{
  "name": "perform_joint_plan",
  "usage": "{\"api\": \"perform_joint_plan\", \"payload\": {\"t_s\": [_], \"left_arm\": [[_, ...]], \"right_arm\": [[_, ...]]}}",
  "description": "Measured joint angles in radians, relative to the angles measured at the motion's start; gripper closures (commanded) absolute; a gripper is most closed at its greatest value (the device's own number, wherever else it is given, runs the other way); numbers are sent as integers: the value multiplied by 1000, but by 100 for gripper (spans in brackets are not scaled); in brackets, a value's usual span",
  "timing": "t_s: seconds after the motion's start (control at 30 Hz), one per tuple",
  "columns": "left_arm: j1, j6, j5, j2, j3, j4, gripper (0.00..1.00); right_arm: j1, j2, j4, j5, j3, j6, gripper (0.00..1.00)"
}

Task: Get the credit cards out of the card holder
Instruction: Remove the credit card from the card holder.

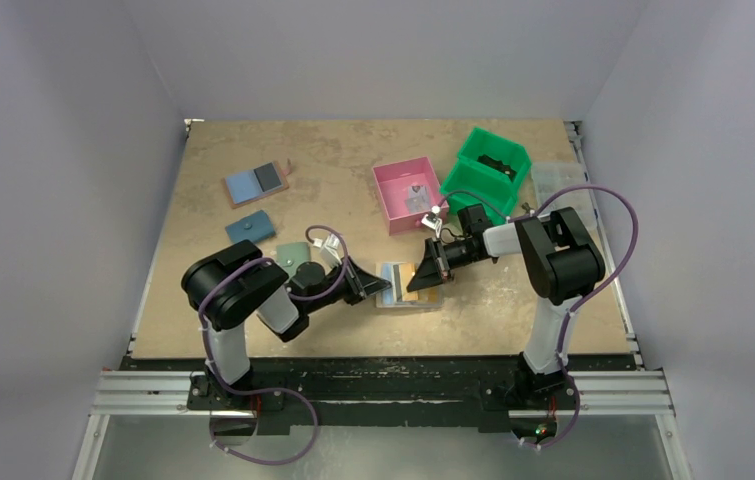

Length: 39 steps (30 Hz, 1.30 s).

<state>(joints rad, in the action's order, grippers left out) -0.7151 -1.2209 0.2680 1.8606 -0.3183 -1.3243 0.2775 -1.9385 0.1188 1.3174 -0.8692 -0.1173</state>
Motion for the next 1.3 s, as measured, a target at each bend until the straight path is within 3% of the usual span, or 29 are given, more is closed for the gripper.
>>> {"api": "perform_joint_plan", "payload": {"t_s": [0.33,0.77,1.1,1.2,1.3], "left_arm": [[32,1,-2,-28,47,8,100],[34,-36,59,51,49,-120,73],[1,-35,63,51,-17,-114,69],[-2,-32,58,51,-27,-87,61],[-2,-25,37,48,-32,-30,59]], "right_arm": [[-39,-6,23,-53,0,7,100],[-43,-6,28,-40,0,18,100],[-43,-6,32,-19,0,27,100],[-43,-6,35,-16,0,30,100],[-43,-6,40,-12,0,34,100]]}}
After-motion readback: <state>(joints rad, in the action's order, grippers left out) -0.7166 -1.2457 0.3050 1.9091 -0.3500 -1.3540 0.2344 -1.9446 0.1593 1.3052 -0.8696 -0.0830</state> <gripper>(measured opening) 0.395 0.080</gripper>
